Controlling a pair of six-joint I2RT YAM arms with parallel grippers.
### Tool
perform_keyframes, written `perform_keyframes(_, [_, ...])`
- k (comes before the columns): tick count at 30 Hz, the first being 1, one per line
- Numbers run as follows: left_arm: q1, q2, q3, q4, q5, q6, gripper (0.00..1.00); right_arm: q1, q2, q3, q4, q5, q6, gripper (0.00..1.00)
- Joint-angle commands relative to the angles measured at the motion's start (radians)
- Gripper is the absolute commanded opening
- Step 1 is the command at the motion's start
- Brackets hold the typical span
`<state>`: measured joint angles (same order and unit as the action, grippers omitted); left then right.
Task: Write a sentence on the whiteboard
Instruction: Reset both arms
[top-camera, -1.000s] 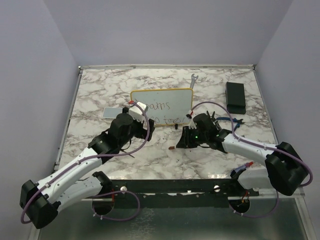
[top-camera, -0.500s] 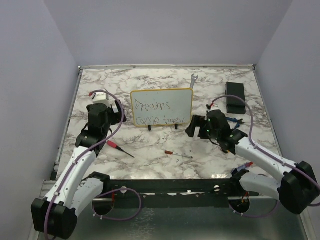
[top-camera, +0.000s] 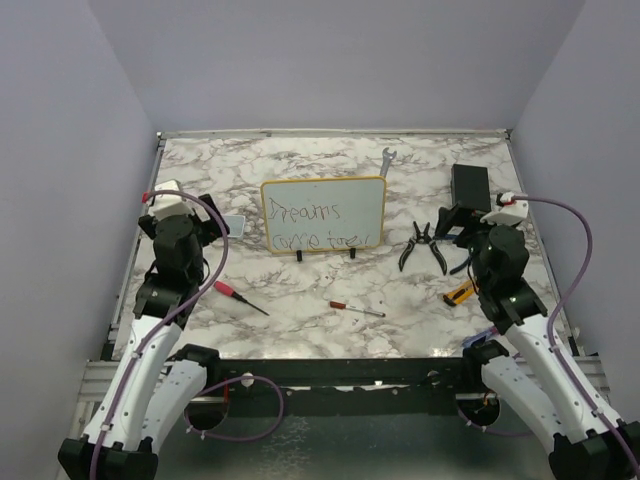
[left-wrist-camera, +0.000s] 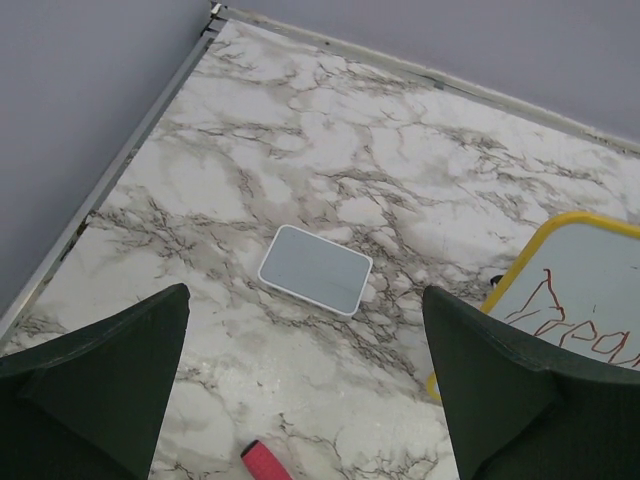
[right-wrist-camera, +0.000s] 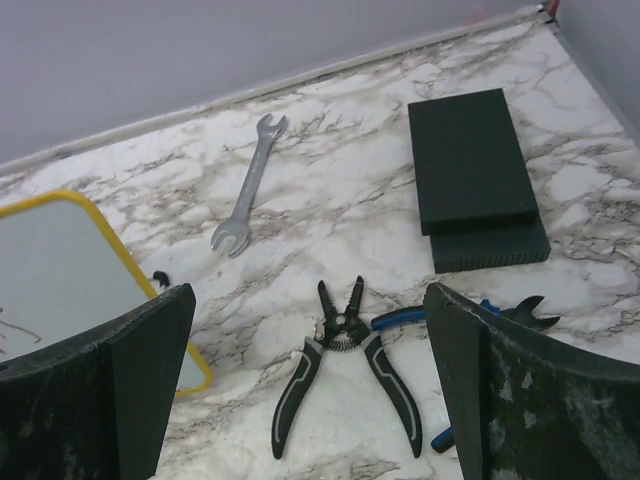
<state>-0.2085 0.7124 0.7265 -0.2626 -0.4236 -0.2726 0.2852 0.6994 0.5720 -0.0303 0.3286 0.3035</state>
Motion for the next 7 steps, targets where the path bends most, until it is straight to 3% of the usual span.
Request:
perform_keyframes(1, [0.005, -0.033, 0.025, -0.003, -0.076, 0.015, 0.99, -0.001, -0.014, -0.024, 0.075, 0.080, -0.086, 1.00])
perform_keyframes(7, [0.005, -0.035, 0.029, -0.008, -0.072, 0.019, 0.99, -0.001, -0.013, -0.023, 0.063, 0.071, -0.080, 1.00])
